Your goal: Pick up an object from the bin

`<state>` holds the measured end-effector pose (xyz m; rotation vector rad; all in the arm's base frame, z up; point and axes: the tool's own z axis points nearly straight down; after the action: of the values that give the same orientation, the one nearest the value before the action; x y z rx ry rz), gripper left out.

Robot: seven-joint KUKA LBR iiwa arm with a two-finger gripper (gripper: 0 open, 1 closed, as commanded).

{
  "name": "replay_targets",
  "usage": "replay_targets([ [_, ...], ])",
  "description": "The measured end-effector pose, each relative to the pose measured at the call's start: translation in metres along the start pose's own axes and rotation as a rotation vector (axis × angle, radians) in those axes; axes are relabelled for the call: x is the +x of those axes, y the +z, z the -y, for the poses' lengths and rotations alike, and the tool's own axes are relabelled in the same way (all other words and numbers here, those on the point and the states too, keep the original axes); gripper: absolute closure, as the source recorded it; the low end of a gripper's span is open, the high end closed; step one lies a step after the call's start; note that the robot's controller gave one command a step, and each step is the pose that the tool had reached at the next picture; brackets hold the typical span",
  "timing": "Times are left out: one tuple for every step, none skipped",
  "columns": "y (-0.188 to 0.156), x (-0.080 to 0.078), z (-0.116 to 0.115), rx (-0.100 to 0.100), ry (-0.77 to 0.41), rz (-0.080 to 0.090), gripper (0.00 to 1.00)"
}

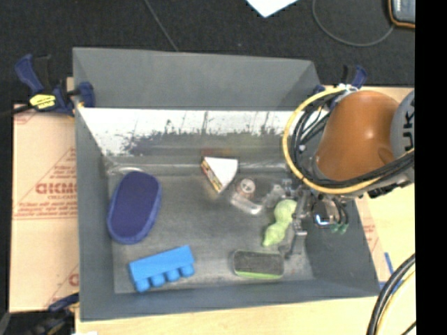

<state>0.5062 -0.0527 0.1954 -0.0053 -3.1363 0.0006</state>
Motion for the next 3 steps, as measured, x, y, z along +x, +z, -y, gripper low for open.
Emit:
replay_targets([
  [-0.004,-0.002,0.000,0.001,-0.003,0.008,0.00],
  [0.126,0.022,0.005,0.003,-0.214,0.017,0.00],
  [0.124,-0.043,0.068,0.005,-0.164,0.023,0.00],
])
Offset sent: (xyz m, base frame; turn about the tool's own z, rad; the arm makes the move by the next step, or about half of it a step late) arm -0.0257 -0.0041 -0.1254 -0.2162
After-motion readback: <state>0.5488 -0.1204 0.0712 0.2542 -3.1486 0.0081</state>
